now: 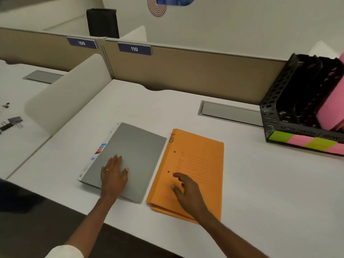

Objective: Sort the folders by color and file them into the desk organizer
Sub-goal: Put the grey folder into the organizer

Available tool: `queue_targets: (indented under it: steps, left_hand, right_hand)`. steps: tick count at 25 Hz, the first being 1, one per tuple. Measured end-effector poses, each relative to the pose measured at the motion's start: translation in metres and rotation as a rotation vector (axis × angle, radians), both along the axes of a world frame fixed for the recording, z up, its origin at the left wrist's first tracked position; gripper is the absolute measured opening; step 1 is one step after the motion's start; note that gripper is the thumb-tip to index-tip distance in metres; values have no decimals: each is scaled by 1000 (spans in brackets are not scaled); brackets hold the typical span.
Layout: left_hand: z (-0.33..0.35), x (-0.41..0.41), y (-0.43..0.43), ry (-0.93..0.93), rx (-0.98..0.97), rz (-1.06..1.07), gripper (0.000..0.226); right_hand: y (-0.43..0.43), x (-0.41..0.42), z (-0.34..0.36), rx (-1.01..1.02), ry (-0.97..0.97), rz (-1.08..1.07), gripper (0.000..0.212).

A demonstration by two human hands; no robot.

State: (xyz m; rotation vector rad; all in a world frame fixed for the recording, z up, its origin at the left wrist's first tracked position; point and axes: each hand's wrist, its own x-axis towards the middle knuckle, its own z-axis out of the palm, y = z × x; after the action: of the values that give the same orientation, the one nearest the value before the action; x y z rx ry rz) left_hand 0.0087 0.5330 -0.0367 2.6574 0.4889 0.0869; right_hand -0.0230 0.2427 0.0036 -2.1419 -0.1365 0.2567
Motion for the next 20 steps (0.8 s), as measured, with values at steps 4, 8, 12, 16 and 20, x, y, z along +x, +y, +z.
queue_targets:
  steps: [4, 8, 12, 16, 20]
  left_hand:
    - [12, 2, 66, 130, 5, 192, 81]
    - [28, -5, 109, 295, -249, 224, 110]
    - [44, -21, 124, 243, -579, 244, 58]
    - [82, -42, 116, 181, -762, 276, 53]
    - [116, -73, 78, -131, -828, 337, 56]
  right_hand:
    - [58, 5, 3, -37, 33, 244, 49]
    - [101, 5, 3, -89, 194, 438, 61]
    - [109, 4, 0, -169, 309, 514, 69]
    - [103, 5, 0, -72, 315, 460, 61]
    - [101, 11, 6, 159, 364, 298, 57]
